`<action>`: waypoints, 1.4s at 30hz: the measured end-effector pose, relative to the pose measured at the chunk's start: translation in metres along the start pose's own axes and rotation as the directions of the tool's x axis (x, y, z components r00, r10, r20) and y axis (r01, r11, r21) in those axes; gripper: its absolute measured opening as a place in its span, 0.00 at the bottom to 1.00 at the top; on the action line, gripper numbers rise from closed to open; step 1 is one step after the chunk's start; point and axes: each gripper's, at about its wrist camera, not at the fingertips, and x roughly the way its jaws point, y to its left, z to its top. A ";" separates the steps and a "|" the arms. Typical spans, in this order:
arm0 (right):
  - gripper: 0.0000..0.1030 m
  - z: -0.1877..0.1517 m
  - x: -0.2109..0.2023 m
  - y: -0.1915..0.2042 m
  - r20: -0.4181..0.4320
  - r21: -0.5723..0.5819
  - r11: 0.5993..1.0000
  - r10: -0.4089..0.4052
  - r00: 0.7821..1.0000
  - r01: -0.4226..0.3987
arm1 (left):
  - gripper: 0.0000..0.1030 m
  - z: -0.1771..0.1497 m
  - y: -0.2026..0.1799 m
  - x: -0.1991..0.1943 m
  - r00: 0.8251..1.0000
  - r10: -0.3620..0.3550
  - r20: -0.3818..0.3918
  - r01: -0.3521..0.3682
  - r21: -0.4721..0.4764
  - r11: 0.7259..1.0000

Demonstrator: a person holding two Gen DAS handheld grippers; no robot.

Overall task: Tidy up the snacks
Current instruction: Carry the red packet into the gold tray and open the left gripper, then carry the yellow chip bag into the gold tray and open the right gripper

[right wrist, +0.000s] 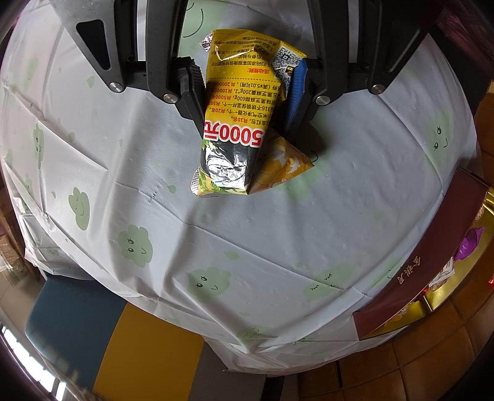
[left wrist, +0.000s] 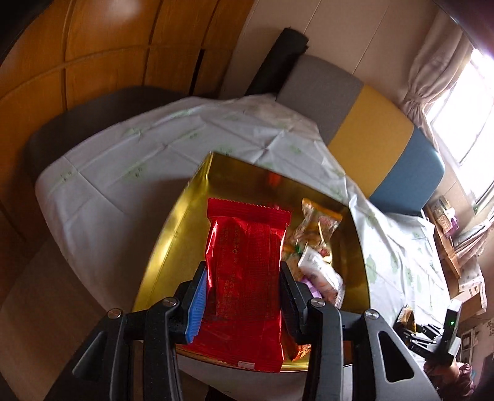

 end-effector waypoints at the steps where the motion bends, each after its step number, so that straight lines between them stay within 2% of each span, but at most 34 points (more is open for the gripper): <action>1: 0.45 0.000 0.000 0.000 0.000 0.001 1.000 0.000 1.000 0.000 | 0.42 -0.001 -0.003 0.006 1.000 0.003 -0.013 -0.003 0.011 1.000; 6: 0.45 0.000 0.000 -0.001 0.000 0.003 1.000 0.002 1.000 -0.002 | 0.42 -0.004 -0.019 0.038 0.997 0.026 -0.069 -0.021 0.072 0.997; 13: 0.45 0.000 0.001 -0.001 0.000 0.003 1.000 0.002 1.000 -0.002 | 0.43 -0.006 -0.020 0.069 0.988 0.060 -0.143 -0.047 0.092 0.995; 19: 0.45 0.000 0.001 -0.001 0.001 0.003 1.000 0.001 1.000 -0.001 | 0.45 -0.012 -0.013 0.081 0.978 0.081 -0.190 -0.066 0.084 0.994; 26: 0.45 0.000 0.000 -0.001 0.001 0.003 1.000 0.001 1.000 -0.001 | 0.49 -0.011 -0.010 0.082 0.972 0.104 -0.208 -0.087 0.090 0.992; 28: 0.45 -0.001 0.000 -0.001 0.001 0.002 1.000 0.001 1.000 -0.001 | 0.50 -0.010 -0.011 0.078 0.973 0.117 -0.199 -0.100 0.097 0.990; 31: 0.45 0.000 0.000 -0.001 0.001 0.001 1.000 -0.001 1.000 0.001 | 0.66 -0.008 -0.019 0.065 0.981 0.113 -0.159 -0.092 0.135 0.987; 32: 0.45 0.000 0.000 -0.001 0.001 0.000 1.000 -0.002 1.000 0.002 | 0.67 -0.008 -0.022 0.063 0.983 0.112 -0.148 -0.090 0.152 0.984; 36: 0.45 0.000 0.000 -0.001 0.003 -0.005 1.000 -0.008 1.000 0.008 | 0.67 -0.007 -0.029 0.053 0.984 0.142 -0.108 -0.121 0.177 0.977; 42: 0.44 -0.001 -0.001 0.000 0.006 -0.005 1.000 -0.015 1.000 0.015 | 0.67 -0.014 -0.043 0.020 0.987 0.159 0.014 -0.159 0.175 0.972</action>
